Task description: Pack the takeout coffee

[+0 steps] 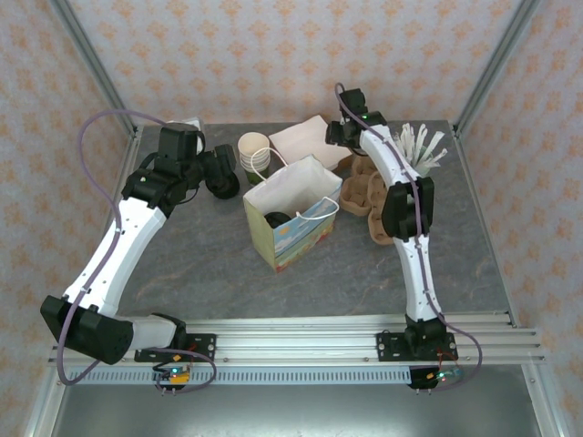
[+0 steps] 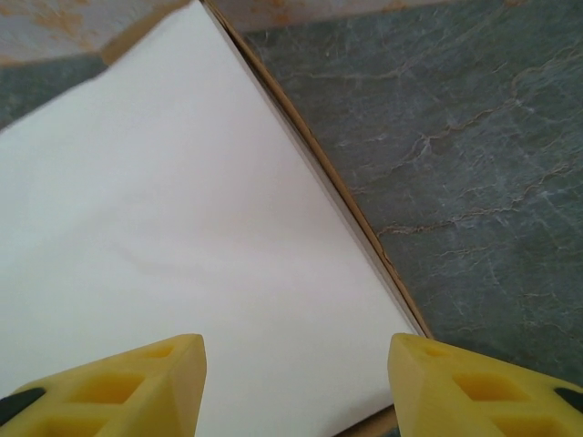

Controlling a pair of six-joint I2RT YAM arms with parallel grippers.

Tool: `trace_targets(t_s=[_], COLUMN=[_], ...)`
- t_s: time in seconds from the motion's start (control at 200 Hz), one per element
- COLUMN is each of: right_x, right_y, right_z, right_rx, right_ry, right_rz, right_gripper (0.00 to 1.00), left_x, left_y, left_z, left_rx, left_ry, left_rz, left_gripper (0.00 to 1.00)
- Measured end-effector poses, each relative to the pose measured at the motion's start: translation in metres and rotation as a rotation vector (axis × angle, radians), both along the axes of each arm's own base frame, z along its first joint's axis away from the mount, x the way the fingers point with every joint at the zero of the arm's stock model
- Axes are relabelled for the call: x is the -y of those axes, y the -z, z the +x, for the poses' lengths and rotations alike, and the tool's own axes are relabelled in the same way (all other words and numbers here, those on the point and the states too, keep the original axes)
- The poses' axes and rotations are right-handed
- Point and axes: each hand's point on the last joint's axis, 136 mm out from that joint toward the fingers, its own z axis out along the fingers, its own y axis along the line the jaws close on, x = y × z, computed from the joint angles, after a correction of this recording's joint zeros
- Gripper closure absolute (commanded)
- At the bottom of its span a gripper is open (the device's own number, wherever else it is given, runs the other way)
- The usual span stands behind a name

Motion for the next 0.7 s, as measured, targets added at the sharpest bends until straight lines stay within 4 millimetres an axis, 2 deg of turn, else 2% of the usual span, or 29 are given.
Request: trace_targets(t_s=[0.225, 0.38, 0.701], right_x=[-0.005, -0.007, -0.007], right_y=[0.031, 0.050, 0.055], right_z=[0.011, 0.011, 0.014], right_rx=[-0.021, -0.048, -0.045], right_ry=[-0.025, -0.035, -0.038], right_rz=[-0.011, -0.016, -0.018], right_gripper=[0.47, 0.50, 0.70], left_x=[0.000, 0.000, 0.000], left_y=[0.000, 0.000, 0.000], left_z=[0.000, 0.000, 0.000], left_rx=[0.000, 0.000, 0.000], left_ry=[0.000, 0.000, 0.001], left_rz=[0.000, 0.000, -0.001], left_gripper=[0.16, 0.16, 0.16])
